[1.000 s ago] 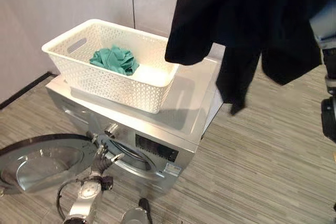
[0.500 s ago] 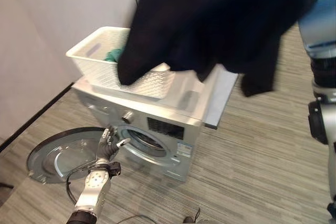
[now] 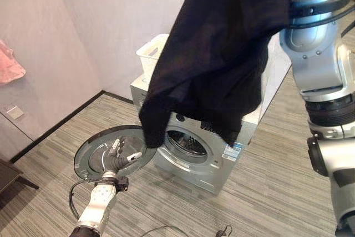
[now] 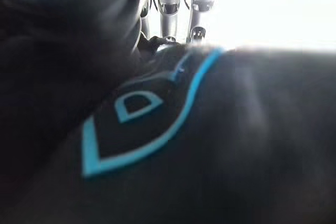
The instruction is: Grab the laundry basket,head to the washer,open it,put in the laundry and shut it.
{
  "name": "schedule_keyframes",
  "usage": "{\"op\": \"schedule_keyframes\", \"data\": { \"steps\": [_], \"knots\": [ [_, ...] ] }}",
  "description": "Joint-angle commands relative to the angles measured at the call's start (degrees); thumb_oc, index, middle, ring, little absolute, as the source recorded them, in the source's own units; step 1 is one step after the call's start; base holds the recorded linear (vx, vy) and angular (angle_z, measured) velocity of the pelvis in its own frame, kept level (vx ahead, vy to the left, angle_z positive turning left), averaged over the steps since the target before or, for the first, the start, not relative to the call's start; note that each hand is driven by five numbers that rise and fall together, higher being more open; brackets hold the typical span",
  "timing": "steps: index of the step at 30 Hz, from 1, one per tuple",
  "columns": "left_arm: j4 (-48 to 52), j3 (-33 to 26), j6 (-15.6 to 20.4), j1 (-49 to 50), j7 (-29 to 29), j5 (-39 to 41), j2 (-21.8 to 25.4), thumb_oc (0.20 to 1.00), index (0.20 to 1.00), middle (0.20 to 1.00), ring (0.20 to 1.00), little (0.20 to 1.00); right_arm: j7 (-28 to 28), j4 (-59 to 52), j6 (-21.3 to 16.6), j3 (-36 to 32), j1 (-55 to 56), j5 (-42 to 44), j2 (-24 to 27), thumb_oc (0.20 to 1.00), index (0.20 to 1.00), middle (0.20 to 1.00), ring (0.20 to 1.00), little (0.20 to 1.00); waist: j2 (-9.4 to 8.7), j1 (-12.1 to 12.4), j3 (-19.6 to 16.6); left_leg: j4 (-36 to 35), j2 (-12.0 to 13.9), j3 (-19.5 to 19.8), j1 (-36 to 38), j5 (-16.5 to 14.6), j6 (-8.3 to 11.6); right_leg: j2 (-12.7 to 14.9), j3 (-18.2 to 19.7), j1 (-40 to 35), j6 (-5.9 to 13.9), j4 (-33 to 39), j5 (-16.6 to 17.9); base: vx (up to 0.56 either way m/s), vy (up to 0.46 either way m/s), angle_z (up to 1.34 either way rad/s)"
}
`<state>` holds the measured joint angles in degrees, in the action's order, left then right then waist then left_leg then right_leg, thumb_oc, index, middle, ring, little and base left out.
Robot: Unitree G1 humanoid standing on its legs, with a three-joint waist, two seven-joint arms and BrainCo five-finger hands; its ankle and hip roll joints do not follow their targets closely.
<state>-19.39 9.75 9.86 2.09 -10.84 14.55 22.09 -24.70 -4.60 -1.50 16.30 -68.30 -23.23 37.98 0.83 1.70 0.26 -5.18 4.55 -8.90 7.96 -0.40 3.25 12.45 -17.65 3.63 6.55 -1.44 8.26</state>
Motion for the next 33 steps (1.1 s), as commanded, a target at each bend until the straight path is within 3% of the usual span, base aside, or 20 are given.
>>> {"op": "schedule_keyframes", "data": {
  "steps": [1,5,15,27,33],
  "knots": [
    [5.1,-0.4,4.2,-3.0,-0.6,-3.6,2.6,1.0,1.0,1.0,1.0,1.0,0.5,2.6,-0.7,-2.6,-6.8,3.3,-0.6,0.2,0.2,0.2,0.2,0.2,-2.0,1.8,-0.3,0.2,2.5,1.6,1.8,-4.4,1.02,3.1,0.8,-4.9,1.9,-1.6,-8.7,-0.02,0.004,-0.08],
    [8.2,-1.1,5.0,-3.0,-0.5,-4.6,3.3,1.0,1.0,1.0,1.0,1.0,1.8,2.3,-1.3,-2.2,-6.0,3.8,-1.7,0.2,0.2,0.2,0.2,0.2,-2.8,2.1,-0.6,0.3,2.6,1.7,1.9,-4.5,1.01,3.3,0.7,-5.8,2.13,-0.6,-8.2,-0.01,0.001,-0.06],
    [28.2,-7.9,4.8,-3.2,1.1,-5.1,6.8,1.0,1.0,1.0,1.0,1.0,9.9,-3.5,-3.1,0.0,7.1,7.9,-12.4,0.2,0.2,0.2,0.2,0.2,-3.62,4.1,0.0,0.2,2.8,2.2,2.0,-4.4,0.79,3.3,-0.3,-7.7,2.31,1.2,-7.5,0.0,0.001,0.04],
    [30.9,-7.5,2.4,-3.8,2.8,-2.0,6.1,1.0,1.0,1.0,1.0,1.0,15.7,-8.3,-2.6,3.7,14.8,9.2,-16.5,0.2,0.2,0.2,0.2,0.2,-3.19,4.9,1.3,0.2,2.9,3.0,0.7,-3.7,1.18,3.5,-1.4,-8.3,2.23,2.0,-7.2,0.01,-0.004,0.09],
    [34.3,-7.0,0.5,-5.8,5.9,2.2,8.7,1.0,1.0,1.0,1.0,1.0,17.1,-6.9,-1.7,4.8,15.3,10.1,-17.4,0.2,0.2,0.2,0.2,0.2,-1.73,4.6,1.6,0.2,2.1,3.1,-0.5,-3.7,0.74,4.2,-1.1,-7.5,2.45,2.6,-6.6,0.02,0.02,0.09]
  ]
}}
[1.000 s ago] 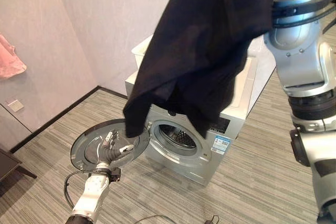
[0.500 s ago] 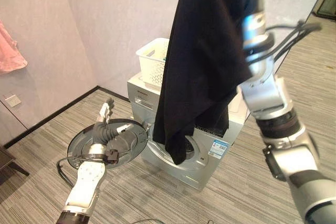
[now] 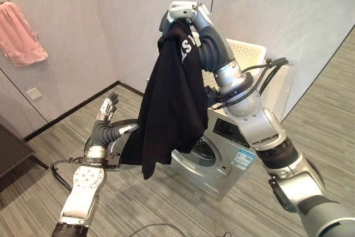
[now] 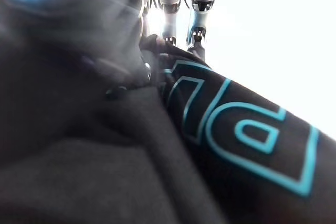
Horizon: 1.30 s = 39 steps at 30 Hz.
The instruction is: Grab the laundry basket,head to the washer,open it,put in the laundry and shut it.
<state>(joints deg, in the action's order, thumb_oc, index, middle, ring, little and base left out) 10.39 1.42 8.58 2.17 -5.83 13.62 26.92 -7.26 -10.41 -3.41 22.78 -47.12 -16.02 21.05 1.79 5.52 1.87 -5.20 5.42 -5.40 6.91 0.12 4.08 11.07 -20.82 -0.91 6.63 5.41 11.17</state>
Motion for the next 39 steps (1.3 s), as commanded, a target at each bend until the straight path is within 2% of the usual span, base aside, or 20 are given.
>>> {"op": "schedule_keyframes", "data": {
  "steps": [1,5,9,10,11,13,16,18,25,31,35,37,39],
  "knots": [
    [5.2,2.3,1.4,-6.4,2.0,4.1,4.0,1.0,1.0,1.0,1.0,1.0,0.0,-1.0,0.3,-1.4,-5.7,3.1,-0.8,0.2,0.2,0.2,0.2,0.2,-2.41,0.8,0.1,0.2,1.0,-0.2,0.4,-4.3,-0.24,5.8,2.4,-2.7,2.39,-4.3,-9.4,0.0,0.0,0.0],
    [7.2,4.6,0.8,-5.4,4.6,10.1,4.1,1.0,1.0,1.0,1.0,1.0,0.3,-1.3,0.1,-0.9,-5.5,3.4,-1.9,0.2,0.2,0.2,0.2,0.2,-2.02,0.8,0.3,0.2,0.6,-0.3,0.3,-4.5,-0.59,6.2,2.5,-2.5,2.52,-4.4,-9.3,0.0,0.0,0.0],
    [9.7,5.3,0.0,-0.6,7.4,16.2,6.6,1.0,1.0,1.0,1.0,1.0,1.1,-1.8,-0.5,0.1,-4.3,3.6,-2.2,0.2,0.2,0.2,0.2,0.2,-1.77,0.9,0.7,0.2,0.3,-0.3,0.5,-4.6,-0.82,6.5,2.5,-2.6,2.74,-4.4,-9.1,0.0,0.0,0.0],
    [10.9,5.1,-0.6,1.9,8.3,16.8,8.2,1.0,1.0,1.0,1.0,1.0,1.5,-2.0,-0.6,0.3,-3.9,3.8,-1.9,0.2,0.2,0.2,0.2,0.2,-1.68,1.1,0.8,0.2,0.3,-0.3,0.6,-4.6,-0.86,6.5,2.4,-2.8,2.83,-4.2,-8.9,0.0,0.0,0.0],
    [14.0,3.9,-1.4,6.9,10.6,18.6,11.8,1.0,1.0,1.0,1.0,1.0,2.2,-2.2,-0.9,0.6,-3.3,3.9,-1.8,0.2,0.2,0.2,0.2,0.2,-1.55,1.8,0.9,0.2,0.2,-0.6,0.8,-4.9,-0.98,6.6,2.7,-2.8,3.17,-3.8,-8.4,0.0,0.0,0.0],
    [16.4,2.5,-1.8,10.8,12.0,20.7,14.9,1.0,1.0,1.0,1.0,1.0,2.9,-2.5,-1.2,1.3,-2.3,4.1,-1.7,0.2,0.2,0.2,0.2,0.2,-1.45,2.5,1.0,0.2,0.2,-0.9,1.0,-4.9,-0.95,6.8,2.6,-3.0,3.4,-3.6,-8.1,0.02,0.005,-0.07],
    [17.3,3.7,-2.4,11.4,12.5,20.7,16.8,1.0,1.0,1.0,1.0,1.0,2.8,-2.5,-1.1,1.4,-0.7,4.2,-1.4,0.2,0.2,0.2,0.2,0.2,-1.6,2.6,1.0,0.2,0.1,-0.5,0.6,-4.7,-0.82,7.0,2.0,-3.5,3.58,-3.5,-8.2,0.0,-0.008,-0.05],
    [15.8,7.0,-2.9,9.5,12.4,18.7,15.3,1.0,1.0,1.0,1.0,1.0,2.6,-2.6,-1.0,1.4,-0.6,4.4,-1.6,0.2,0.2,0.2,0.2,0.2,-1.87,2.2,1.2,0.2,0.1,0.0,0.2,-4.6,-0.72,7.0,1.9,-3.4,3.5,-3.7,-8.3,-0.02,-0.018,0.13],
    [5.5,19.3,-4.2,2.6,11.5,13.7,3.7,1.0,1.0,1.0,1.0,1.0,2.3,-2.9,-1.1,3.6,-1.2,7.0,-6.1,0.2,0.2,0.2,0.2,0.2,-2.19,0.7,2.5,0.2,0.5,-0.9,-0.7,-4.7,-0.94,6.6,3.1,-1.5,3.23,-3.4,-8.2,-0.02,-0.01,-0.05],
    [-2.0,23.1,-4.9,1.4,11.8,7.8,2.3,1.0,1.0,1.0,1.0,1.0,2.3,-2.3,-1.0,5.2,-2.7,8.3,-7.9,0.2,0.2,0.2,0.2,0.2,-2.31,0.3,3.0,0.2,0.6,-1.6,-1.3,-4.6,-1.03,6.3,3.9,-0.4,3.22,-3.4,-8.1,0.0,0.0,-0.06],
    [-12.2,25.9,-2.3,-4.6,4.5,2.3,-4.4,1.0,1.0,1.0,1.0,1.0,0.7,-4.2,-2.2,6.7,-1.1,14.0,-11.2,0.2,0.2,0.2,0.2,0.2,-3.56,-0.6,3.3,0.2,0.5,-1.5,-2.7,-4.2,-0.94,6.3,4.1,1.0,2.92,-4.0,-8.3,0.0,0.0,0.0],
    [-15.6,26.7,-1.3,-6.8,0.4,-2.3,-6.1,1.0,1.0,1.0,1.0,1.0,0.0,-4.8,-3.0,8.7,0.2,17.1,-12.0,0.2,0.2,0.2,0.2,0.2,-4.2,-0.7,3.6,0.2,0.6,-1.5,-3.1,-4.0,-0.87,6.2,4.0,1.5,2.78,-4.1,-8.4,-0.03,-0.029,0.01],
    [-20.1,27.8,0.0,-8.2,-4.1,-1.7,-8.9,1.0,1.0,1.0,1.0,1.0,-0.1,-5.2,-3.7,12.0,1.2,20.8,-12.6,0.2,0.2,0.2,0.2,0.2,-5.46,-0.8,4.0,0.2,1.0,-1.8,-3.3,-3.8,-0.68,5.9,4.0,1.7,2.67,-4.1,-8.4,-0.02,-0.019,0.0]
  ]
}}
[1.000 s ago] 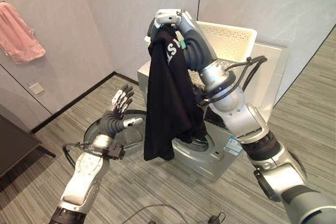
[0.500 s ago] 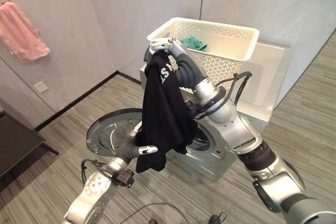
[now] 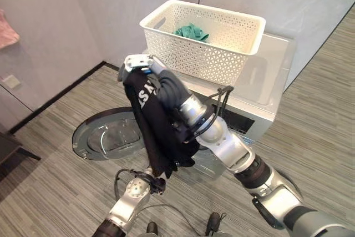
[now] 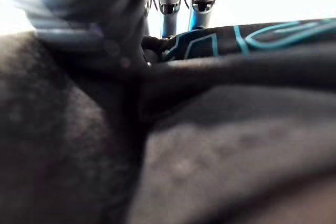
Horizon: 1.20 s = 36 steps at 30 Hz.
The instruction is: Grab the laundry basket,head to the washer,open it,put in the laundry and shut it.
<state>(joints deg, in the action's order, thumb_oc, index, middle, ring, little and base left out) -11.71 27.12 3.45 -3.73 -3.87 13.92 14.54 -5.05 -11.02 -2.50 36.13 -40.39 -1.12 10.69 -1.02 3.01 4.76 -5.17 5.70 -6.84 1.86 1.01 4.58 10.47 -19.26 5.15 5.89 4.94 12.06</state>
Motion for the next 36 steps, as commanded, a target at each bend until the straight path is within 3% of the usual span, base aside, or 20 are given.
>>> {"op": "schedule_keyframes", "data": {
  "steps": [1,7,18,29,36],
  "knots": [
    [1.8,2.1,5.2,-2.4,-6.1,-1.9,3.3,1.0,1.0,1.0,1.0,1.0,-2.3,-4.6,-4.7,-1.3,-5.6,5.9,-2.2,0.2,0.2,0.2,0.2,0.2,-2.57,1.7,1.1,0.2,0.8,-0.4,1.8,-4.7,-1.18,6.5,2.5,-4.4,3.41,-3.6,-9.3,0.0,0.0,0.0],
    [-5.2,1.8,9.6,-3.7,-12.8,3.0,-0.9,1.0,1.0,1.0,1.0,1.0,-1.8,-4.4,-6.7,4.6,-4.8,11.4,-1.6,0.2,0.2,0.2,0.2,0.2,-4.95,1.5,1.6,0.2,1.6,-1.4,2.2,-4.5,-0.52,5.7,2.7,-4.2,3.35,-3.6,-9.2,0.0,0.0,0.0],
    [3.0,-8.5,15.1,-3.0,-19.5,1.8,0.4,1.0,1.0,1.0,1.0,1.0,3.2,-4.6,-7.0,8.8,-2.0,17.0,1.7,0.2,0.2,0.2,0.2,0.2,-7.15,2.1,2.1,0.2,2.7,-2.5,3.0,-4.6,0.27,4.7,2.9,-4.3,3.21,-4.1,-9.7,0.0,-0.007,-0.06],
    [5.7,-11.7,17.8,-5.0,-18.7,5.7,-0.8,1.0,1.0,1.0,1.0,1.0,7.8,-1.1,-5.1,12.5,0.5,24.5,1.3,0.2,0.2,0.2,0.2,0.2,-7.43,1.8,2.4,0.2,3.4,-3.2,3.3,-4.7,0.85,4.4,2.7,-4.4,3.11,-4.0,-9.6,0.0,0.0,0.0],
    [9.4,-12.8,18.3,-4.4,-16.6,7.0,-0.2,1.0,1.0,1.0,1.0,1.0,10.3,-1.7,-4.1,12.7,2.7,27.6,3.7,0.2,0.2,0.2,0.2,0.2,-6.98,1.6,2.5,0.2,3.4,-3.2,3.5,-4.8,0.89,4.4,2.6,-4.7,3.13,-3.8,-9.7,0.0,0.0,0.0]
  ]
}}
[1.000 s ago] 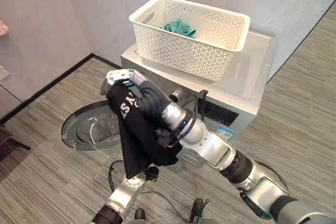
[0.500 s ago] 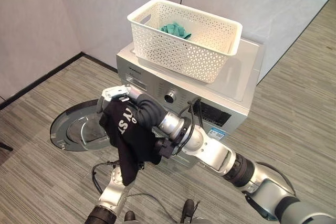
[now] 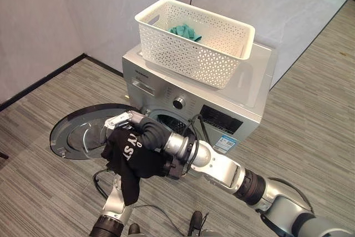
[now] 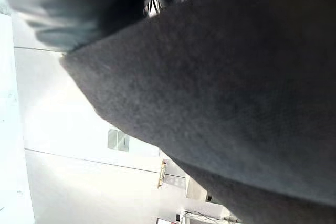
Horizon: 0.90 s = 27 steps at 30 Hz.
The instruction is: Grab the laundry basket,head to the washer,open it,put in the laundry and shut it.
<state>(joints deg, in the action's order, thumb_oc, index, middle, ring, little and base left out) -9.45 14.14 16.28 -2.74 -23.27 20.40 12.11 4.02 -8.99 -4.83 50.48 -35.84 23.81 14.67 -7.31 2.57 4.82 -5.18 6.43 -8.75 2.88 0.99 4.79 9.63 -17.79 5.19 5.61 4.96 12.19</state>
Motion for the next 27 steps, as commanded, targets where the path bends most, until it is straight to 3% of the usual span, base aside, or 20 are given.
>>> {"op": "schedule_keyframes", "data": {
  "steps": [1,9,10,11,12,19,20,21,27],
  "knots": [
    [7.2,0.2,5.4,-5.3,2.8,0.6,2.2,1.0,1.0,1.0,1.0,1.0,1.2,-3.8,-1.8,-1.7,-1.8,2.7,-0.3,0.2,0.2,0.2,0.2,0.2,-0.69,2.1,2.4,0.2,2.6,-1.3,2.4,-4.7,0.68,5.3,1.1,-4.7,3.41,-3.8,-9.8,0.0,0.0,0.0],
    [7.8,-0.1,6.1,-5.2,3.5,-0.4,3.2,1.0,1.0,1.0,1.0,1.0,1.9,-5.2,-2.5,-2.6,-1.6,3.4,1.3,0.2,0.2,0.2,0.2,0.2,-0.3,2.0,2.5,0.2,2.3,-1.0,2.2,-4.8,0.59,5.6,0.8,-5.0,3.52,-3.9,-9.7,0.0,0.0,0.0],
    [7.7,-0.1,6.2,-5.2,3.7,-0.5,3.3,0.868,0.868,0.868,0.868,0.868,2.1,-5.2,-2.4,-2.7,-1.5,3.5,1.4,0.2,0.2,0.2,0.2,0.2,-0.25,1.9,2.5,0.2,2.3,-1.0,2.2,-4.8,0.56,5.6,0.8,-4.9,3.55,-4.0,-9.7,0.0,0.0,0.0],
    [7.6,0.1,6.3,-5.2,4.6,0.1,3.3,0.256,0.256,0.256,0.256,0.256,2.2,-5.3,-2.4,-2.8,-1.3,3.5,1.6,0.2,0.2,0.2,0.2,0.2,-0.18,1.8,2.4,0.2,2.3,-1.1,2.2,-4.8,0.53,5.7,0.8,-4.9,3.58,-4.0,-9.7,0.0,0.0,0.0],
    [7.6,0.1,6.5,-5.2,4.9,0.8,3.3,0.2,0.2,0.2,0.2,0.2,2.3,-5.4,-2.3,-2.9,-1.2,3.6,1.6,0.2,0.2,0.2,0.2,0.2,-0.17,1.7,2.4,0.2,2.2,-1.0,2.2,-4.9,0.54,5.7,0.7,-4.9,3.59,-4.0,-9.7,0.0,0.0,0.0],
    [8.6,0.6,7.3,-6.1,5.1,2.5,2.4,0.2,0.2,0.2,0.2,0.2,3.1,-5.4,-2.4,-2.6,-0.7,2.5,2.4,0.2,0.2,0.2,0.2,0.2,0.06,1.5,2.6,0.2,1.9,-1.0,2.0,-5.0,0.31,6.0,0.6,-4.8,3.72,-4.0,-9.5,0.0,0.0,0.0],
    [9.3,0.2,7.5,-6.1,4.7,1.9,2.5,0.2,0.2,0.2,0.2,0.2,3.7,-5.6,-2.6,-2.6,-0.5,2.8,3.1,0.47,0.47,0.47,0.47,0.47,0.12,1.4,2.6,0.2,1.8,-1.0,2.0,-5.0,0.28,6.1,0.6,-4.8,3.78,-4.0,-9.5,0.0,0.0,0.0],
    [9.6,-0.3,7.8,-6.2,4.1,1.4,2.5,0.2,0.2,0.2,0.2,0.2,4.3,-6.0,-2.8,-2.5,-0.4,2.1,4.1,1.0,1.0,1.0,1.0,1.0,0.14,1.3,2.5,0.2,1.8,-1.1,2.1,-5.2,0.25,6.2,0.6,-4.9,3.85,-4.0,-9.5,0.0,0.0,0.0],
    [10.2,-2.1,9.0,-6.6,1.8,-2.0,2.9,0.2,0.2,0.2,0.2,0.2,5.6,-5.8,-3.8,-2.5,0.3,5.5,5.4,1.0,1.0,1.0,1.0,1.0,-0.01,1.3,2.0,0.2,1.9,-1.9,2.9,-5.5,0.3,6.1,0.7,-4.9,4.06,-4.3,-9.6,0.0,0.0,0.0]
  ]
}}
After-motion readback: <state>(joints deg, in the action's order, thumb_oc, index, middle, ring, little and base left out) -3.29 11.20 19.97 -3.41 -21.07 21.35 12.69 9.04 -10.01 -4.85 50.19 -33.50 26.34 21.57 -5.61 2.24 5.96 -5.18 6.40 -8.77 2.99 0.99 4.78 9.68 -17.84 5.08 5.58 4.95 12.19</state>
